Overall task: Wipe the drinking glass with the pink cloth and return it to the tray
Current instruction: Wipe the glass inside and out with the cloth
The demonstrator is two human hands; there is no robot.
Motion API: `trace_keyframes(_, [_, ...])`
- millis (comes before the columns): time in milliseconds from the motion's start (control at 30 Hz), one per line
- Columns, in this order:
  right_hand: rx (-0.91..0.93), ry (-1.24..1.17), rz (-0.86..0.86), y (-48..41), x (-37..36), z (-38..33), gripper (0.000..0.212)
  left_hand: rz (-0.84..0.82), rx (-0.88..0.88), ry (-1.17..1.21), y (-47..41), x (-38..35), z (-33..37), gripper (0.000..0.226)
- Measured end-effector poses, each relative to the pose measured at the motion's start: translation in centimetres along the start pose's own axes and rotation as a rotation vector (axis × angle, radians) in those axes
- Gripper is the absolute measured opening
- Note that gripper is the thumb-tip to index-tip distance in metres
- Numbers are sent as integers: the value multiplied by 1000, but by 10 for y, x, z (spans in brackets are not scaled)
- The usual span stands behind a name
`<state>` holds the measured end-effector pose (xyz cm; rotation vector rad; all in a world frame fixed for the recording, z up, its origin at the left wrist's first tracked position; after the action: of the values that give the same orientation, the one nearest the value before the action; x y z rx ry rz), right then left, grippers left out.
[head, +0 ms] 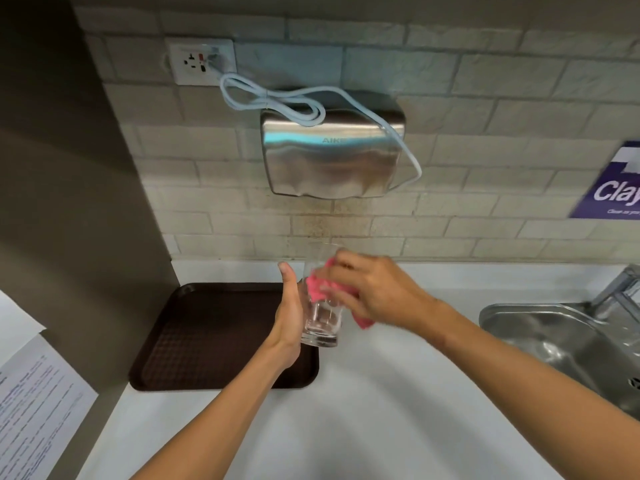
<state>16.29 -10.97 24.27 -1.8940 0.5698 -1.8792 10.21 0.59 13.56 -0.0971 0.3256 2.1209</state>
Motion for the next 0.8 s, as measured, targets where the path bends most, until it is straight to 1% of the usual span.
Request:
trace_keyframes(67, [-112,35,146,-14,18,19,32,-27,13,37,1,-6,0,110])
trace_keyframes(133, [-169,39,227,-15,21,24,32,-35,12,55,2,-8,1,113])
trace_keyframes(167, [-158,35,228,-11,16,18,31,-32,5,49,1,-8,1,115])
trace_keyframes(233, [-86,10,163,8,-4,-5,29,-12,-4,41,-1,-4,4,113])
trace_keyframes(333, [32,-28,19,39,-33,-39,33,-15,75,126,-4,-1,3,113])
trace_keyframes(400, [59,-29,-21,40,-36,-40,32,-22,90,129,-3,-1,2,115])
trace_keyframes(467, [-22,-37,43,23,-23,-19,28,-25,56,100,-1,-4,4,115])
trace_keyframes(567, [-224,-64,267,-5,13,19,27,-21,39,135,3,-9,6,121])
trace_keyframes(633, [-266,-71,328,-8,16,29,29,-27,40,148,2,-10,5,124])
trace_keyframes(700, [-238,-67,294,2,0,19,31,-4,38,142,1,-8,7,120])
trace_keyframes(800, [-112,-2,195,39,-37,-15,38,72,36,156,-3,5,9,113])
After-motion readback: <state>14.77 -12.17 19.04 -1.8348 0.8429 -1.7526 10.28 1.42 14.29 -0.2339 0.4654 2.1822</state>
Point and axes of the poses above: each hand's wrist, its own y-axis away from the middle knuckle, its own x-axis out of the back of the hand, z = x × y, the point moved 6 cm from there along -y, towards the middle knuckle, and after that the axes turned 1 degree about -y, right-handed, at the moved point
